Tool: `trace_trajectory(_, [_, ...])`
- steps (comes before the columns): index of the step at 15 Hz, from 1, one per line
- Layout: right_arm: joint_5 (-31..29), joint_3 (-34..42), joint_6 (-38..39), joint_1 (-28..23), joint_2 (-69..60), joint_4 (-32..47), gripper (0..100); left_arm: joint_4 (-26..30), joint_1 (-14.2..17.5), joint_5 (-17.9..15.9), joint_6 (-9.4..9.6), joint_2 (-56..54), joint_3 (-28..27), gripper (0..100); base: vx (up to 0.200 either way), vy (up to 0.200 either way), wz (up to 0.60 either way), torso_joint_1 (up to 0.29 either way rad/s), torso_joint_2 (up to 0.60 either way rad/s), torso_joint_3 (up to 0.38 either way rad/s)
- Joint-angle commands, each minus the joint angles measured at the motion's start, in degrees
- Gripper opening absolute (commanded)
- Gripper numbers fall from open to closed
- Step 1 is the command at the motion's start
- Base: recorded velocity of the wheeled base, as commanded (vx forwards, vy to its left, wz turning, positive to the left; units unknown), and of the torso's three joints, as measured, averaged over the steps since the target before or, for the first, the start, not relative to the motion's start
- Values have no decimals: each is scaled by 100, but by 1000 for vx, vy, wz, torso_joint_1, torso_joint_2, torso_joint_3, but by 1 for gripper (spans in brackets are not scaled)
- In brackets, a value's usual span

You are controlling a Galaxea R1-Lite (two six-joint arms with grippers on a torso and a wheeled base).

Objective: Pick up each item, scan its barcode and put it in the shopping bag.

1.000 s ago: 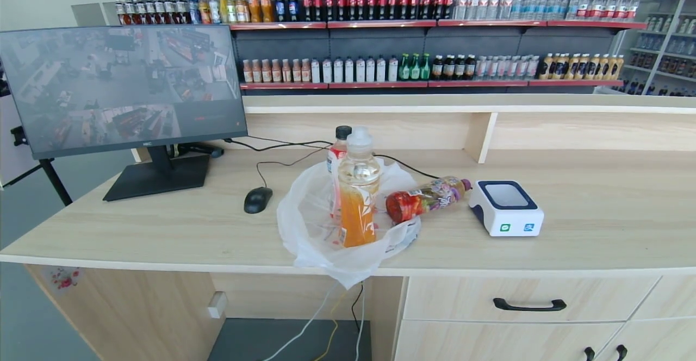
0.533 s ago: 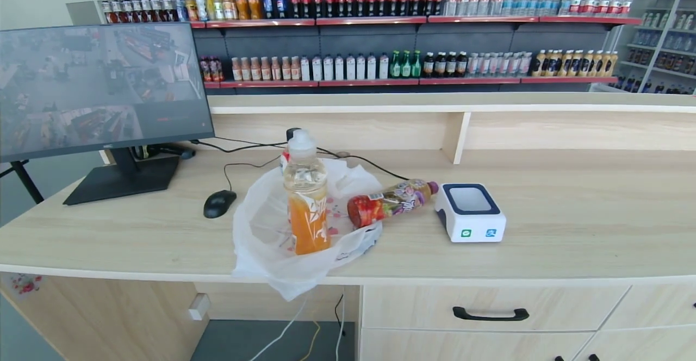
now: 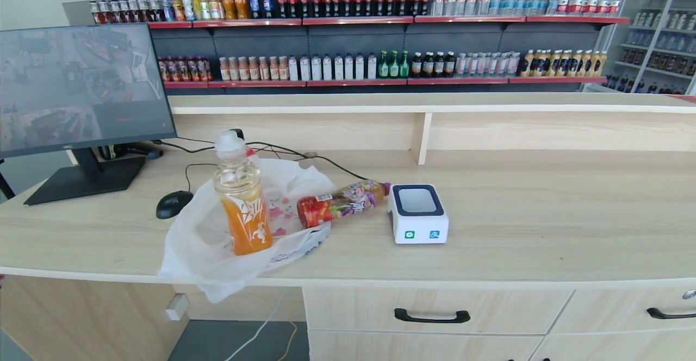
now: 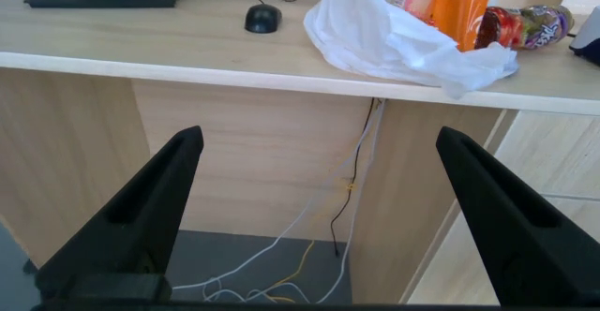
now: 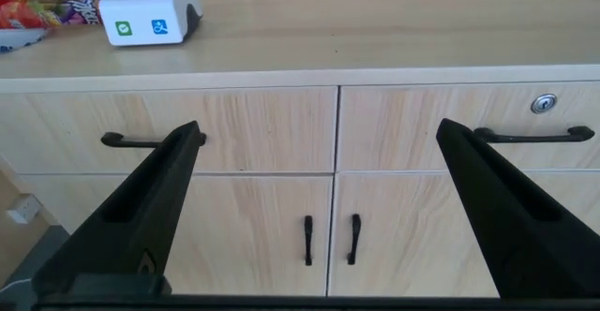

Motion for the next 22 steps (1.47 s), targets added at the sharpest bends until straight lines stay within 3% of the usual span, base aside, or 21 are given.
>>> trace_trajectory(1, [1, -4, 4, 0, 7, -1, 100, -1, 0, 1, 0, -2, 1, 100, 0, -200, 0, -2, 2, 7])
trace_trajectory(8, [1, 5, 13, 0, 7, -1, 100, -1, 0, 1, 0, -2, 1, 100, 0, -200, 0, 2, 1, 3])
trace_trajectory(22, [1, -4, 13, 0, 7, -1, 100, -1, 0, 1, -9, -2, 1, 100, 0, 0, 0, 0, 0, 0])
